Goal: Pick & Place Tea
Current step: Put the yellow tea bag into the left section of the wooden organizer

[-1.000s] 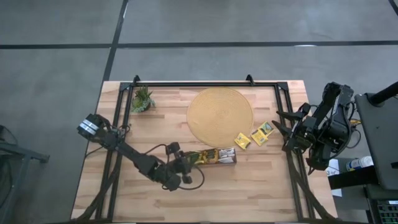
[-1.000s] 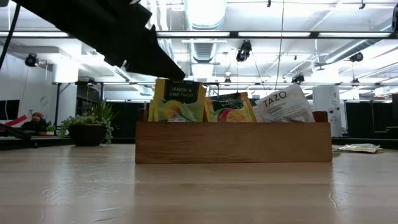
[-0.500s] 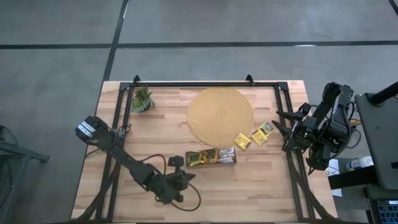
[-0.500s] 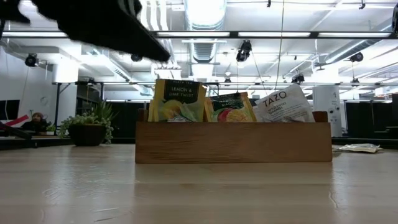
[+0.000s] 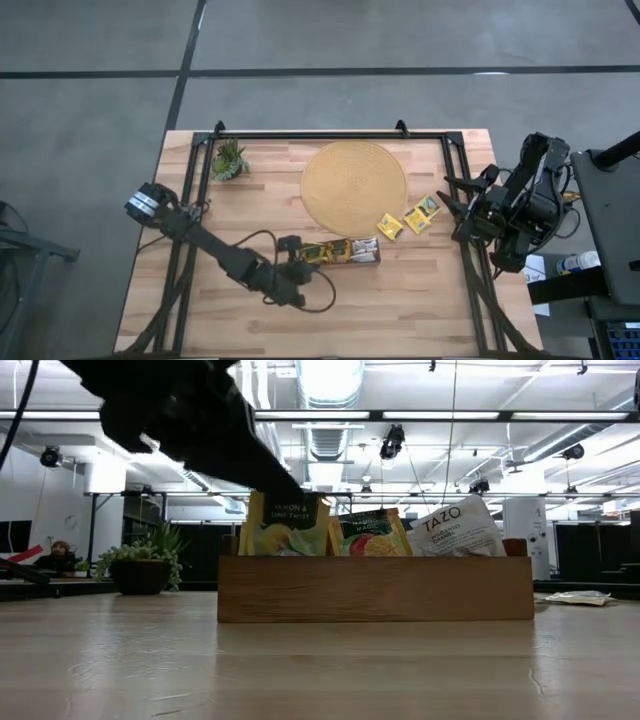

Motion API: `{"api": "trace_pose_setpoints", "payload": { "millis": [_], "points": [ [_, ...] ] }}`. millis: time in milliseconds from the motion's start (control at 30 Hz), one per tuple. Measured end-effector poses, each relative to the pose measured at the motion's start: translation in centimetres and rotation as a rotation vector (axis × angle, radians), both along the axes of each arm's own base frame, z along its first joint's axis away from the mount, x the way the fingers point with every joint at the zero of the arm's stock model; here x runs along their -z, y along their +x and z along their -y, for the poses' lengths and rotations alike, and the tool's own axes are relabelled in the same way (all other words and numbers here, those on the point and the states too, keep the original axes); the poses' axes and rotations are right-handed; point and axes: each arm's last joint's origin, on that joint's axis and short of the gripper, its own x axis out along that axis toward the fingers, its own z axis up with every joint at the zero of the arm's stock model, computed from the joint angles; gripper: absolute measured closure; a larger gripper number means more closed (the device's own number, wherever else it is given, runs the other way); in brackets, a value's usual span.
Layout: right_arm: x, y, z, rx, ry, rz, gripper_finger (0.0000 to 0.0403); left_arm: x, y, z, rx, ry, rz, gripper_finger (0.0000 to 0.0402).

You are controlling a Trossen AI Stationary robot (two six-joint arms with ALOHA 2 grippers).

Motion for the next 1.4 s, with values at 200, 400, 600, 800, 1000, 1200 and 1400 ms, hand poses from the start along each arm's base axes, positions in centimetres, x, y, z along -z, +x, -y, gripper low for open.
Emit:
{"api": "trace_pose_setpoints", "payload": {
  "millis": [200, 400, 600, 800, 1000, 1200, 1400],
  "points": [
    [0.0, 0.0, 0.0, 0.001, 0.003, 0.002, 0.0211, 1.4, -0.4, -1.2, -0.065, 0.005, -0.024, 0.0401],
    [0.0, 0.0, 0.0, 0.001, 0.003, 0.002, 0.0211, 2.1, -0.6, -1.8, -0.098, -0.024, -0.03, 0.0401],
    [0.0, 0.0, 0.0, 0.001, 0.003, 0.002, 0.0211, 1.8, -0.3, -1.6, -0.06, -0.064, -0.001, 0.0401],
    [0.0, 0.0, 0.0, 0.001, 0.003, 0.002, 0.0211, 4.0, 0.9, -1.9, -0.08, -0.072, -0.042, 0.0401],
    [0.0, 0.0, 0.0, 0.002, 0.003, 0.002, 0.0211, 6.5, 3.6, -1.9, -0.053, -0.117, -0.13, 0.0401],
    [0.0, 0.0, 0.0, 0.001, 0.001, 0.0, 0.0211, 5.3, 5.2, -0.8, -0.097, -0.12, -0.327, 0.0402],
    [0.0, 0.0, 0.0, 0.001, 0.0, 0.0, 0.0211, 1.6, 5.6, -0.1, -0.21, -0.111, -0.473, 0.0401]
  ]
}}
